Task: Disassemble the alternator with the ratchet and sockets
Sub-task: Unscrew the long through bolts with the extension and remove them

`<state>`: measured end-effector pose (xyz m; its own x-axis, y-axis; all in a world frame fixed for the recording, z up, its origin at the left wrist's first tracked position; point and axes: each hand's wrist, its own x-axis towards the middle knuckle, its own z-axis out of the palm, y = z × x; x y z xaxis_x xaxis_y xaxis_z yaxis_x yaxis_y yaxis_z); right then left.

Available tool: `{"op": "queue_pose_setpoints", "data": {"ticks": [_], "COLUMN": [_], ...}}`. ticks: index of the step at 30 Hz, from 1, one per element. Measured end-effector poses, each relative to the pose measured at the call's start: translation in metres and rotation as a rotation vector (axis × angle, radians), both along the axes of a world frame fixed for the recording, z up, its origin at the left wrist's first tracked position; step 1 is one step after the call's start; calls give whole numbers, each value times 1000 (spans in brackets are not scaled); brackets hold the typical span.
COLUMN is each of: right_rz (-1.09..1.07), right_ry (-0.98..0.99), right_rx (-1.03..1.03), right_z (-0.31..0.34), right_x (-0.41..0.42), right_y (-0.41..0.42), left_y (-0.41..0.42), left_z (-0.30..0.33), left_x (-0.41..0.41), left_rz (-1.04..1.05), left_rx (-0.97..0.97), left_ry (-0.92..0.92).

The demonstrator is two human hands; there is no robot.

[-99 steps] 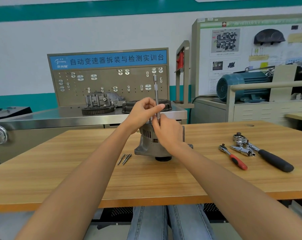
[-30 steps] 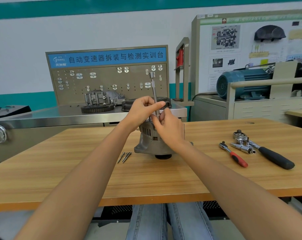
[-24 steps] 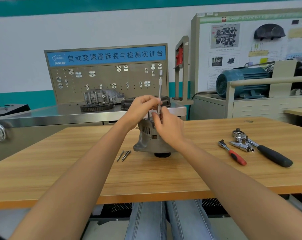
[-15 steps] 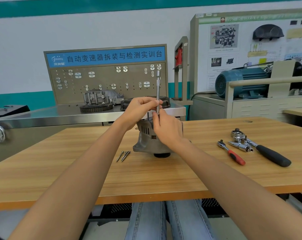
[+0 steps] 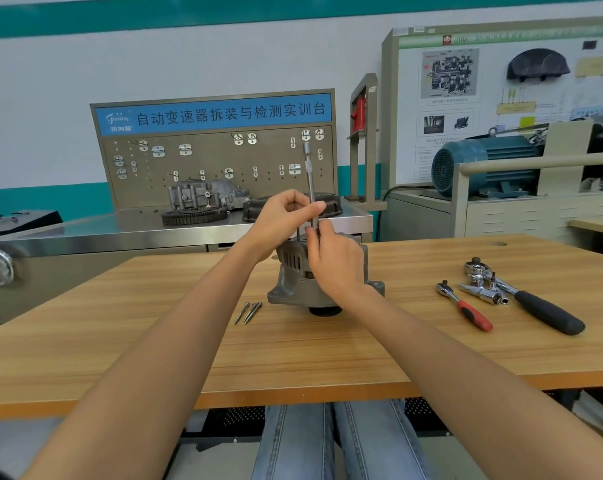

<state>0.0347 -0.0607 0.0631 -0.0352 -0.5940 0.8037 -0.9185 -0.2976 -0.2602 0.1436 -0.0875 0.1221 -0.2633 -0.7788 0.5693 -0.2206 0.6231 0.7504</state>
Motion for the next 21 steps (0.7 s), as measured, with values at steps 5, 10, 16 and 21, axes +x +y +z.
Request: {"op": "queue_pose_setpoints", "data": {"ticks": [5, 10, 16, 21], "right_rz": [-22, 7, 66, -3], "right_ry": [9, -32, -123, 1], "right_rx": [5, 28, 54, 59], "right_z": [1, 2, 5, 4], "right_x": [2, 1, 2, 0], "right_y": [2, 3, 5, 5], "left_y": [3, 4, 1, 1], "left_z": [1, 1, 0, 0], "left_x": [2, 3, 0, 0], "left_rz": [-57, -39, 7, 0], "left_rx": [14, 2, -3, 6], "left_ry": [-24, -27, 16, 17]}}
